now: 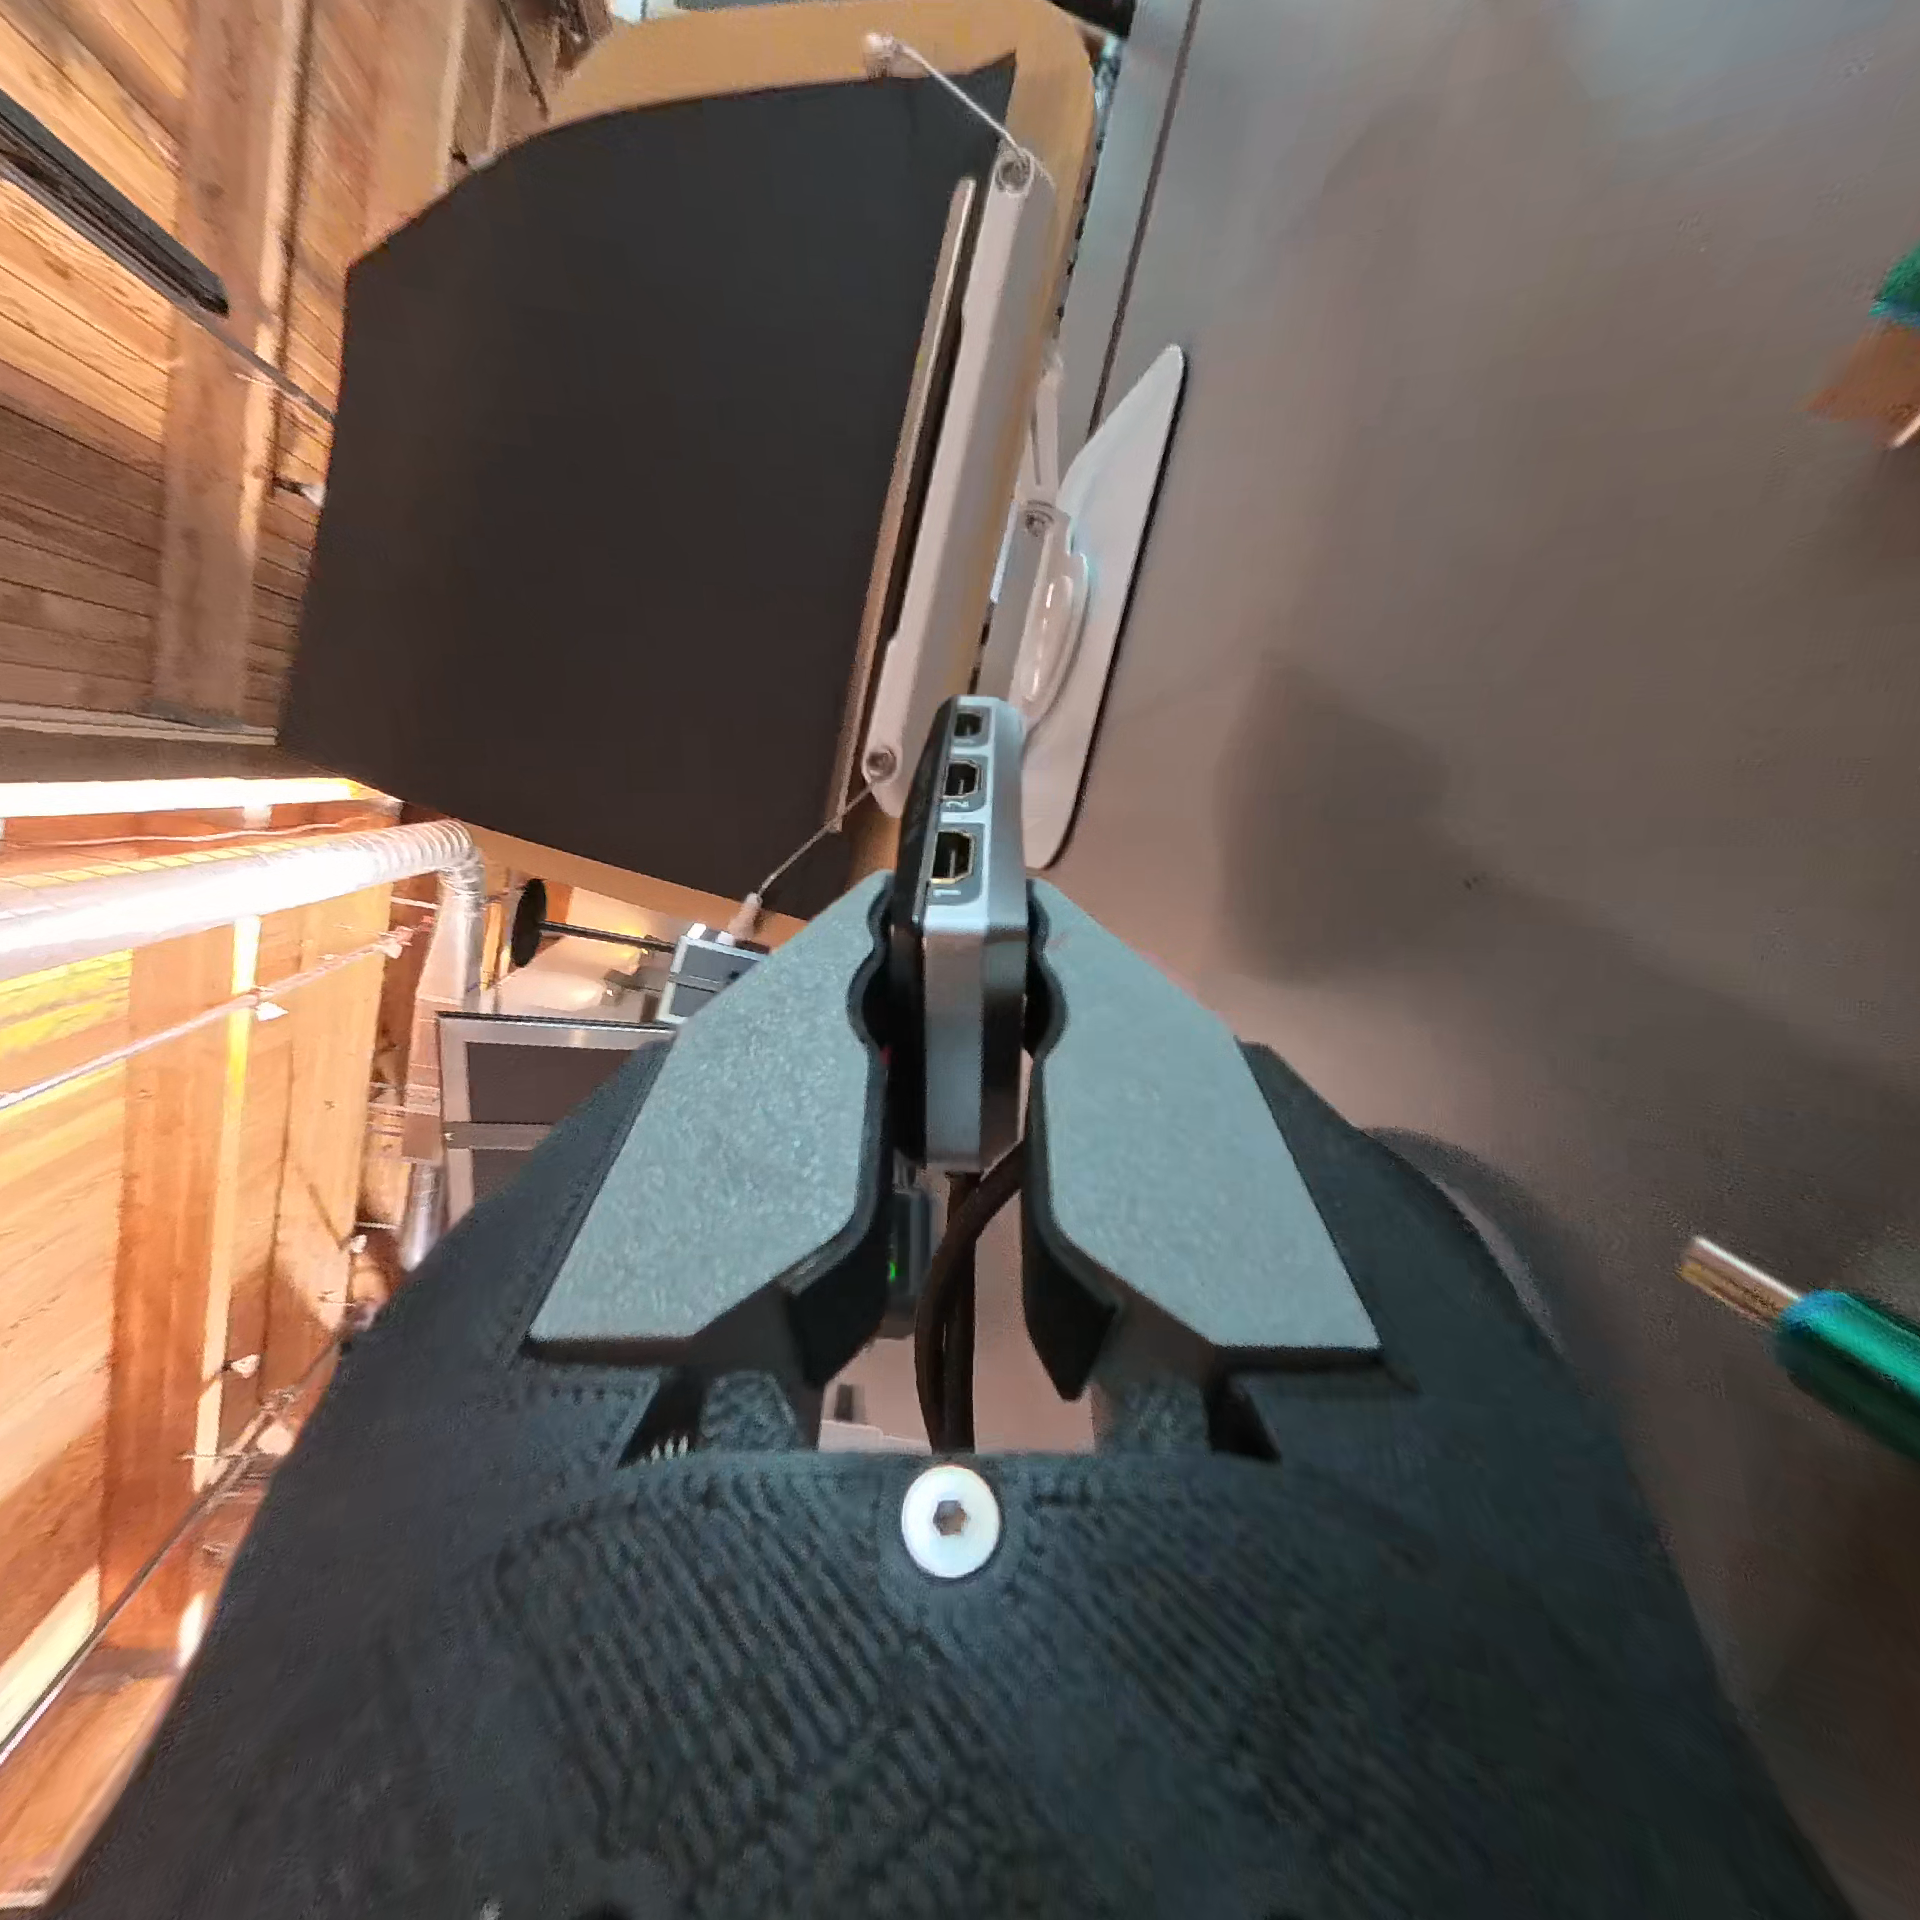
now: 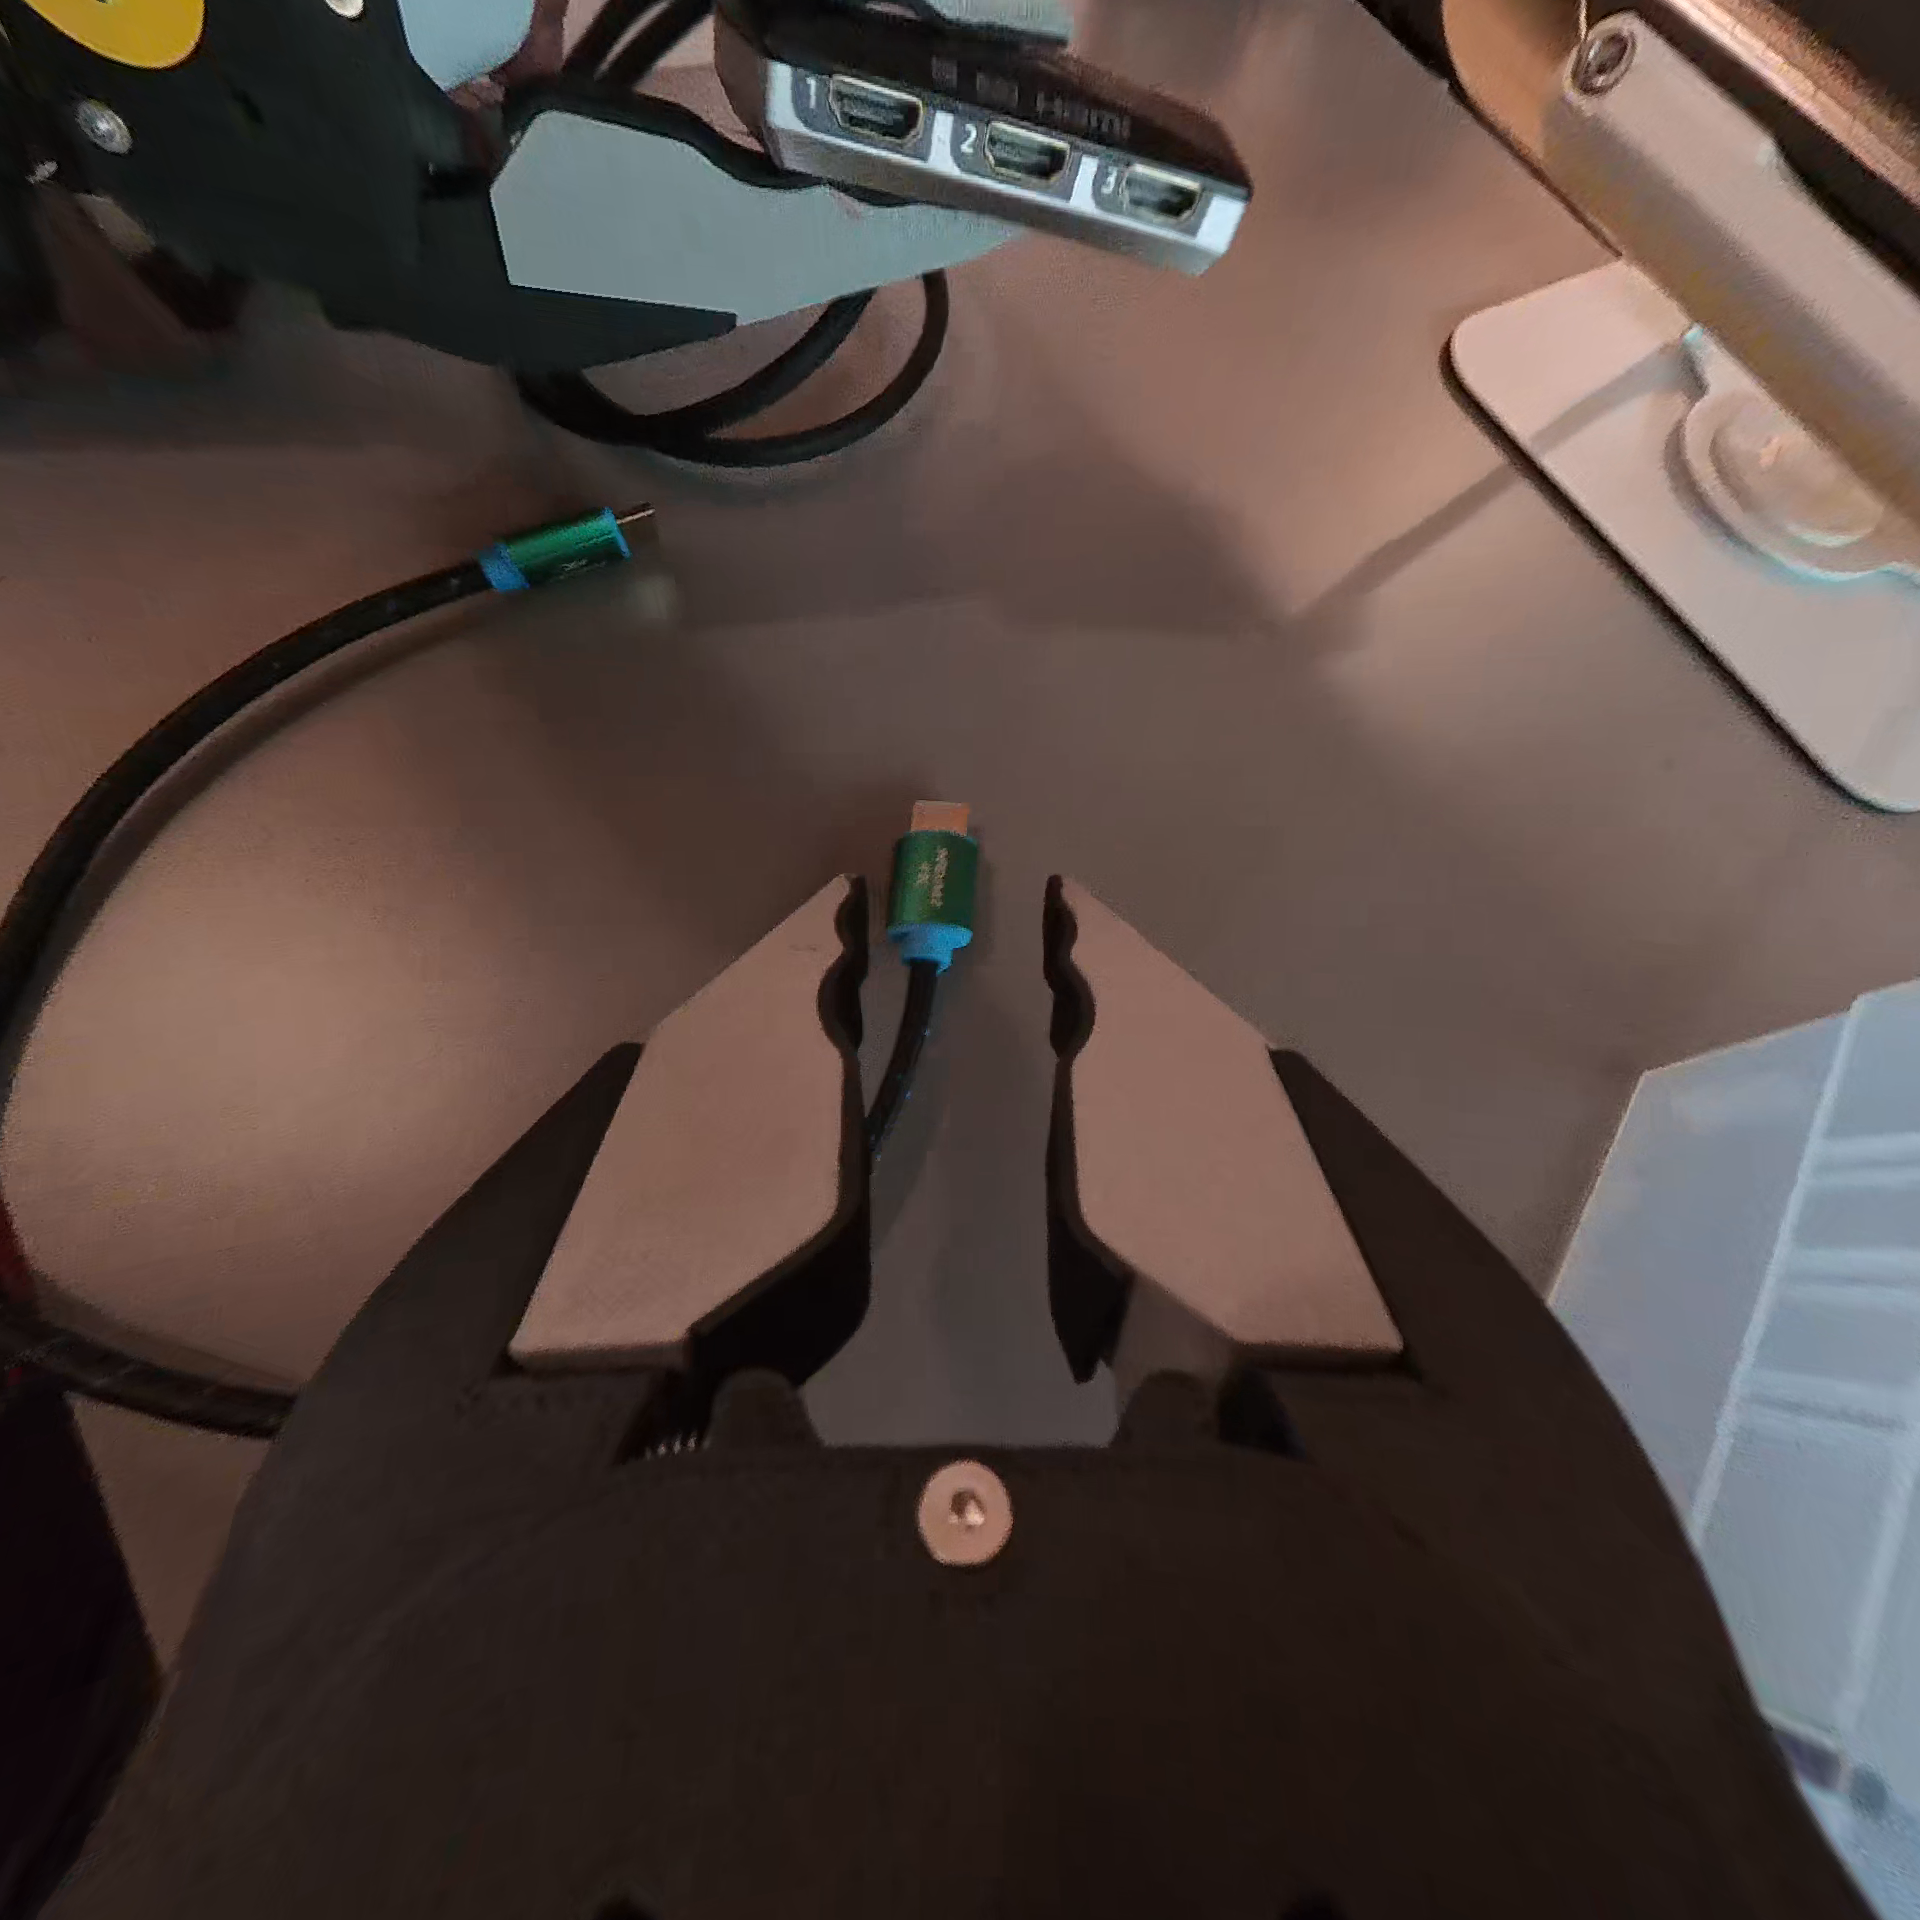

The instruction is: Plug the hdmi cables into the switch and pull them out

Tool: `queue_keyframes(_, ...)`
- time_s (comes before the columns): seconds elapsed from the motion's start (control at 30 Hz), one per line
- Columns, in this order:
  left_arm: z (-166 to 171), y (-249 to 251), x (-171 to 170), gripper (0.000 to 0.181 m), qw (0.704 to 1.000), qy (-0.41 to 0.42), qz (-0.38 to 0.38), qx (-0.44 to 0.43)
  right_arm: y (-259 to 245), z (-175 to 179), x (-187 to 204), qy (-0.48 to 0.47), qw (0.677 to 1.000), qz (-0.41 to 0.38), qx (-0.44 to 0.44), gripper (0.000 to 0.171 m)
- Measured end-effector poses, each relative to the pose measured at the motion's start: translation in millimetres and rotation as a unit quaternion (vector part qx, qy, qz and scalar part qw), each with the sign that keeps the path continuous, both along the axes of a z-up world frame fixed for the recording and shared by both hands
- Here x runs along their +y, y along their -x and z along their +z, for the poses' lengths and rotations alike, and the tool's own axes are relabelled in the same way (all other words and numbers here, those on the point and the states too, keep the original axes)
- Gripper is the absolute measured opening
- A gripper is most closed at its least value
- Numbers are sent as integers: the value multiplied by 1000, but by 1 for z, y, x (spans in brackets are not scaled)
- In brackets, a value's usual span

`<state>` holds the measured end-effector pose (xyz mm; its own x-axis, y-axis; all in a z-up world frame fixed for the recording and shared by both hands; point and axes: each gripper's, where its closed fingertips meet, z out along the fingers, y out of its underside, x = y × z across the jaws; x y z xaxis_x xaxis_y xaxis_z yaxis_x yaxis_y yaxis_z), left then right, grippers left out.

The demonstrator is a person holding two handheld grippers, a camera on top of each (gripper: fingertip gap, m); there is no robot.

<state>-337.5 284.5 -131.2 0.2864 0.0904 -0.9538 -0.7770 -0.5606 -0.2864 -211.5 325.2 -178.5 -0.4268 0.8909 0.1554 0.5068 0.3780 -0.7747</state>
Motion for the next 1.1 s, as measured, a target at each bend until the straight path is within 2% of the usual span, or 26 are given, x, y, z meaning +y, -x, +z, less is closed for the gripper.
queue_keyframes(0.1, -2, -6, 3, 19, 1000, 8, -7, 15, -6, -10, -7, 15, 1000, -2, -24, 37)
queue_keyframes(0.17, -6, -8, 4, 19, 999, 22, -7, 26, -6, -23, -3, -7, 999, -9, -47, 40)
queue_keyframes(0.33, -12, -18, 8, 19, 998, 41, -23, 45, 6, -37, 1, -15, 999, -16, -49, 22)
queue_keyframes(0.4, -14, -18, 9, 19, 997, 49, -20, 59, 12, -33, 1, -29, 999, -8, -38, 15)
queue_keyframes(0.63, -19, -15, 12, 19, 993, 66, -10, 100, 52, 10, -4, -35, 999, 13, 12, 15)
queue_keyframes(0.73, -17, -12, 10, 19, 992, 64, -3, 107, 64, 14, -13, -22, 999, 36, 4, 14)
queue_keyframes(0.93, -19, -6, 9, 19, 992, 66, 4, 105, 66, 14, -18, 18, 999, 42, 13, 14)
queue_keyframes(1.1, -21, -8, 10, 19, 991, 70, 2, 111, 59, 26, -18, 95, 994, 46, 26, 13)
